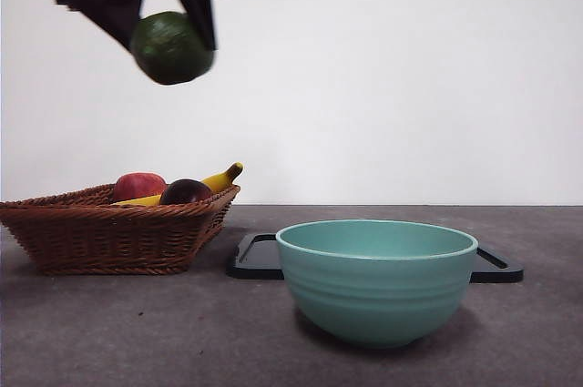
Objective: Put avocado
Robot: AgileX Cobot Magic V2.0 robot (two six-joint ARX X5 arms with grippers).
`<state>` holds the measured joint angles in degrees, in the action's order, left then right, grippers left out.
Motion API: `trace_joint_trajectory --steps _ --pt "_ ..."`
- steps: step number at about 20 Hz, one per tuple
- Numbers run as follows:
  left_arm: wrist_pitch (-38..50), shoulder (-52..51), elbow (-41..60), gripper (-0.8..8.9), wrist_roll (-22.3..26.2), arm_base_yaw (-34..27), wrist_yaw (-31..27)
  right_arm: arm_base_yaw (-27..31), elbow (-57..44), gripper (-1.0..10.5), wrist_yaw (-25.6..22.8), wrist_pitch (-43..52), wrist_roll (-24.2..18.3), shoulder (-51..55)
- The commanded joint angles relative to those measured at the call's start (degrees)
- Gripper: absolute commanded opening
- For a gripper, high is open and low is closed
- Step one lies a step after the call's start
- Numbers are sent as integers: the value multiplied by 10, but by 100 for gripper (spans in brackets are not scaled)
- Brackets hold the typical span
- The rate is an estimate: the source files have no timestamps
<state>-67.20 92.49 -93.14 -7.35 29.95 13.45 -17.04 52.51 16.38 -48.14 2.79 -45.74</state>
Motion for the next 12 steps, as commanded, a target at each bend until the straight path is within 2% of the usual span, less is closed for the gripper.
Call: trace_joint_trajectory --steps 1,5,7,12 --pt "-2 4 -7 215 5 46 2 -3 10 586 0 5 -4 -2" --pt "31 11 2 214 0 114 1 -3 10 586 1 5 -4 -2" --pt "41 24 2 215 -17 135 1 -3 10 586 1 6 -4 -2" --pt "63 82 2 215 -22 175 2 -3 10 586 0 6 -4 -2"
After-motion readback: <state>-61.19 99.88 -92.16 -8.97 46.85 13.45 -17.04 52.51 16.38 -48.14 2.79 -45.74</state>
